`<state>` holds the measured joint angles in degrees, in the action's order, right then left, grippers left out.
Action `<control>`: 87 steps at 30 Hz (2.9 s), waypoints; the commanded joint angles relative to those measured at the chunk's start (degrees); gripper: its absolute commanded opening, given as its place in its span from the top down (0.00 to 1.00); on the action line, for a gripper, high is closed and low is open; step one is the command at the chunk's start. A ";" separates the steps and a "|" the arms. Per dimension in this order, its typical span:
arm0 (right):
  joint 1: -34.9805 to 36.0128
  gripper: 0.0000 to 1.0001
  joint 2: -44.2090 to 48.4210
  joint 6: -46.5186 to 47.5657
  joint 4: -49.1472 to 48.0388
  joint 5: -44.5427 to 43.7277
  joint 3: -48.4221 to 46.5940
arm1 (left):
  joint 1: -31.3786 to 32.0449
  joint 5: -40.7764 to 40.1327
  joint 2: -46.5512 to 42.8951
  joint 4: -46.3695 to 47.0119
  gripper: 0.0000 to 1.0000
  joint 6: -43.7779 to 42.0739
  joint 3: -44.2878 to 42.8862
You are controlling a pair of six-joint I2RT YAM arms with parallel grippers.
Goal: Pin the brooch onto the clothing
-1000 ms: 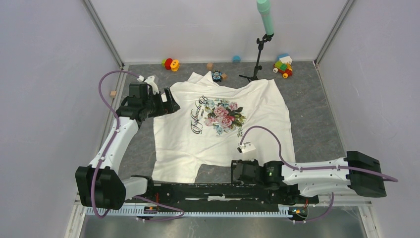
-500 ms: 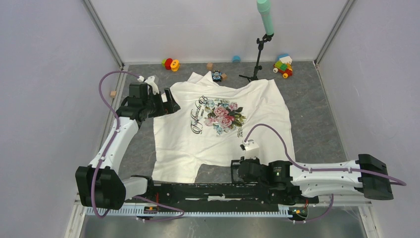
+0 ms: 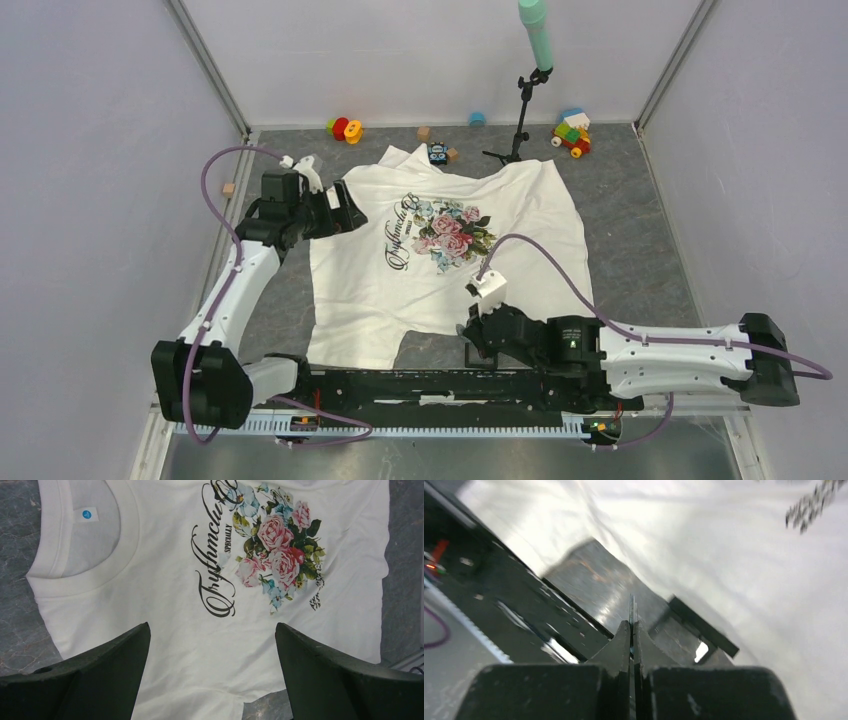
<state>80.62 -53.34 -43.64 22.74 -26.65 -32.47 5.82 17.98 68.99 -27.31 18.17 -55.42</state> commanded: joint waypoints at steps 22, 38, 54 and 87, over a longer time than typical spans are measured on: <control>0.24 1.00 -23.03 60.25 -45.47 -20.50 -17.28 | 12.71 13.63 -15.55 15.03 0.00 31.75 13.25; -0.68 1.00 -28.04 64.54 -49.72 -18.23 -18.51 | 18.35 10.90 -14.06 19.16 0.40 36.46 15.07; -0.82 1.00 -30.96 66.63 -49.52 -18.29 -19.54 | 19.16 13.22 -12.96 23.18 0.95 39.70 15.32; -36.67 0.36 -18.19 25.77 -41.63 72.52 -14.25 | 13.38 44.36 -9.72 11.25 0.98 4.43 8.21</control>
<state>44.01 -70.22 -11.44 -13.32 35.83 -47.86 18.63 56.27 60.45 -14.96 27.22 -46.24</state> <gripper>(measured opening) 0.690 0.044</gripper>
